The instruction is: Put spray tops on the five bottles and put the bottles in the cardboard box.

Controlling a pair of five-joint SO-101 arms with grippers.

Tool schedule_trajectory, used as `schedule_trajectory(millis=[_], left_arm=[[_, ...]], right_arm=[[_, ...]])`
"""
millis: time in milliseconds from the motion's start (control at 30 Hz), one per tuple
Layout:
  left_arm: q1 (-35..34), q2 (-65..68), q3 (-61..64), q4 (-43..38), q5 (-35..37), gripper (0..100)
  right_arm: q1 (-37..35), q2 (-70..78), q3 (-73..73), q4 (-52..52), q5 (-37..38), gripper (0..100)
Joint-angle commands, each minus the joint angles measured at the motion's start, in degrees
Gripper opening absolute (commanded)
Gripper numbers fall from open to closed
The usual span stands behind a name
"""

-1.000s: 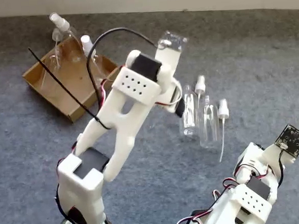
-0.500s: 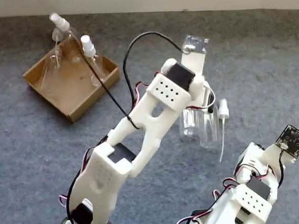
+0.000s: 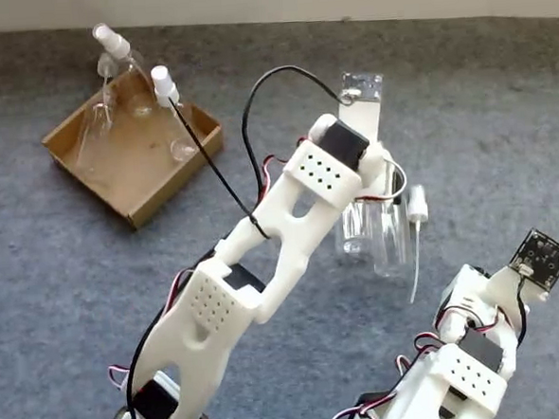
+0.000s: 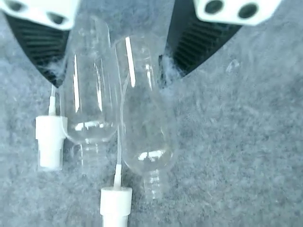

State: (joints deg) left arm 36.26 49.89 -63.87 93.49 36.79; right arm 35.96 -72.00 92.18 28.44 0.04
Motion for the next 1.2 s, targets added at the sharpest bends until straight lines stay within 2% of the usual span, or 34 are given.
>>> schedule_trajectory(millis=[0, 700, 1167], left_arm=[[-2.2, 1.8, -4.8, -3.1, 0.5, 27], [-2.7, 15.4, -13.8, -4.0, 1.0, 27], [-2.9, 19.6, -13.9, -4.3, 1.0, 27]], right_arm=[[-0.9, -0.7, -0.2, -1.6, 0.7, 3.4], [-1.0, -0.7, -0.1, -1.5, 0.7, 3.4], [-1.0, -0.7, -0.1, -1.5, 0.7, 3.4]])
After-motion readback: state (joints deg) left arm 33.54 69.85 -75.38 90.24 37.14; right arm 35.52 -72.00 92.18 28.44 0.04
